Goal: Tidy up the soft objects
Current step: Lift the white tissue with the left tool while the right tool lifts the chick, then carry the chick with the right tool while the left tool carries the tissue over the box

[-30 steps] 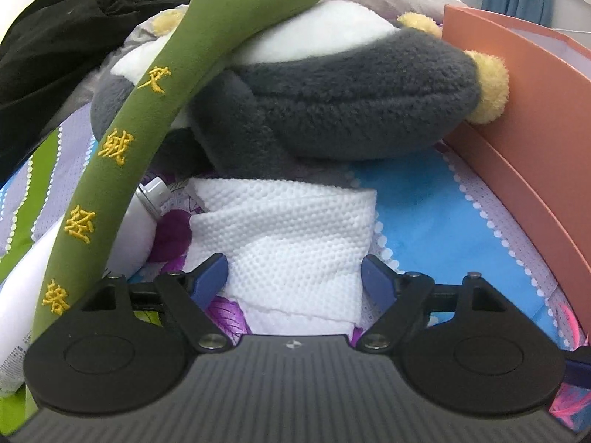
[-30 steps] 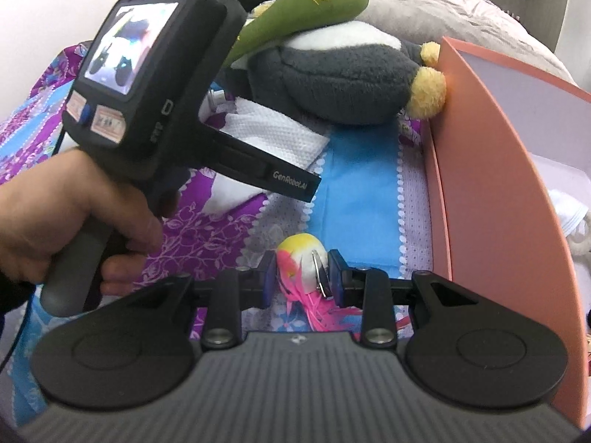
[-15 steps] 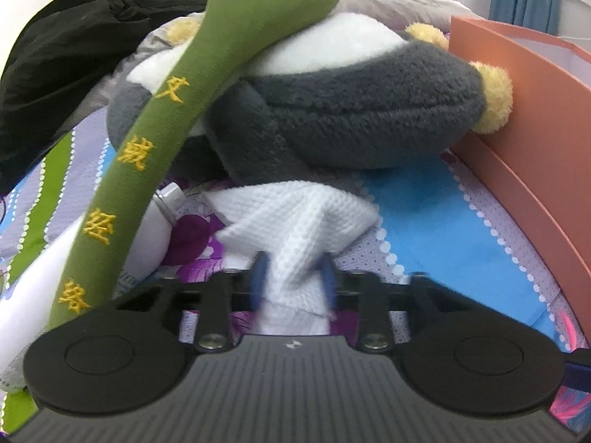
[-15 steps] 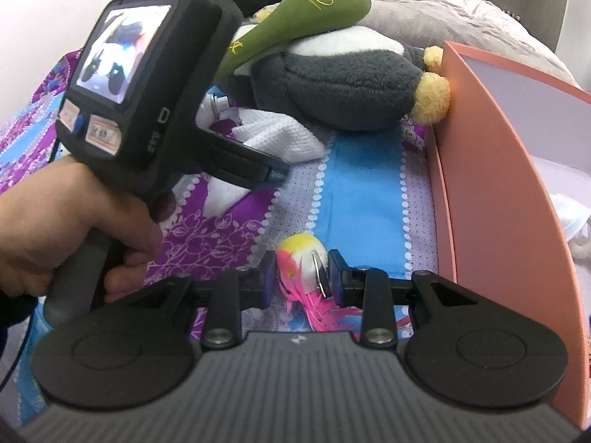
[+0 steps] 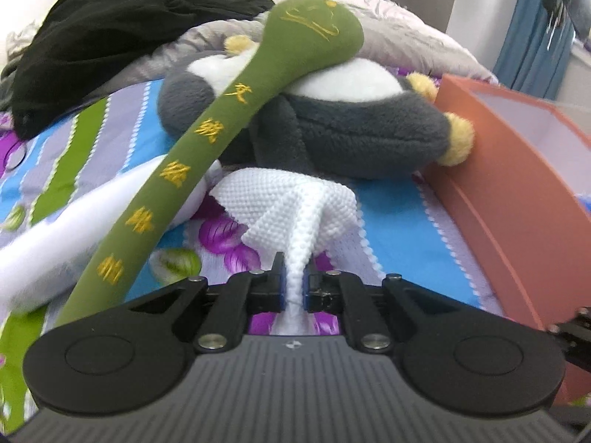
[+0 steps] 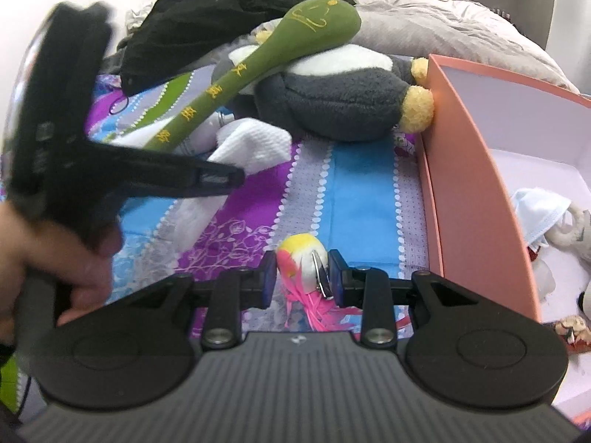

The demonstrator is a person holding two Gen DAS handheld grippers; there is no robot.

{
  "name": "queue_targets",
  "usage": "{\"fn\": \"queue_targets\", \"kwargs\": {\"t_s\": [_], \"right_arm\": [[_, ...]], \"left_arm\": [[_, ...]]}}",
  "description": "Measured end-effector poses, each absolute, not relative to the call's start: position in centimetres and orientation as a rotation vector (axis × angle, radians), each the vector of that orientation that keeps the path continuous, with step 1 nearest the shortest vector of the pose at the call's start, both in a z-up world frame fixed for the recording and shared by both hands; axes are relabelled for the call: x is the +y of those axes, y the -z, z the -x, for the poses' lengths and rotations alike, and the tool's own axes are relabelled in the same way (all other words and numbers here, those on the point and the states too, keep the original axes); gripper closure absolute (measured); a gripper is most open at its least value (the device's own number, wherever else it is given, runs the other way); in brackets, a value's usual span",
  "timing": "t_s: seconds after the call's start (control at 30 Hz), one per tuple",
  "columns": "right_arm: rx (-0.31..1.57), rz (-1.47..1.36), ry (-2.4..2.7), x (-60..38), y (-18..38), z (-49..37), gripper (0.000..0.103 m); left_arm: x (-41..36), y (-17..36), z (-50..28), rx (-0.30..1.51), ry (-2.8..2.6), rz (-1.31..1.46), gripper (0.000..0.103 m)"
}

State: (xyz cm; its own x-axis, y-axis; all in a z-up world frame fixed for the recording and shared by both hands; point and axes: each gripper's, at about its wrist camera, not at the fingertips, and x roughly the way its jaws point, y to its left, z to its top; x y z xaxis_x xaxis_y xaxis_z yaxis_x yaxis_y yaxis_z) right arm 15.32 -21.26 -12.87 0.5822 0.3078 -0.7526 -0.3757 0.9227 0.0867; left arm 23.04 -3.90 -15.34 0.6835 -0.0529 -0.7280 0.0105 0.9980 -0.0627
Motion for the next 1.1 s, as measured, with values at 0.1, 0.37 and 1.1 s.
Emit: {"fn": "queue_targets", "kwargs": {"t_s": [0.1,0.37,1.1], "right_arm": [[0.85,0.074,-0.395,-21.5,12.1,-14.5,0.07],[0.83,0.042,-0.391,-22.5,10.1,-11.7,0.07],[0.742,-0.009,-0.404,-24.8,3.9,-7.1,0.07]], "left_arm": [[-3.5,14.0,-20.8,0.809,0.029,0.096,0.093],[-3.4,10.9,-14.9,0.794,0.026,0.172,0.093],[-4.7,3.8,-5.2,0.776,0.032,0.23,0.093]]}}
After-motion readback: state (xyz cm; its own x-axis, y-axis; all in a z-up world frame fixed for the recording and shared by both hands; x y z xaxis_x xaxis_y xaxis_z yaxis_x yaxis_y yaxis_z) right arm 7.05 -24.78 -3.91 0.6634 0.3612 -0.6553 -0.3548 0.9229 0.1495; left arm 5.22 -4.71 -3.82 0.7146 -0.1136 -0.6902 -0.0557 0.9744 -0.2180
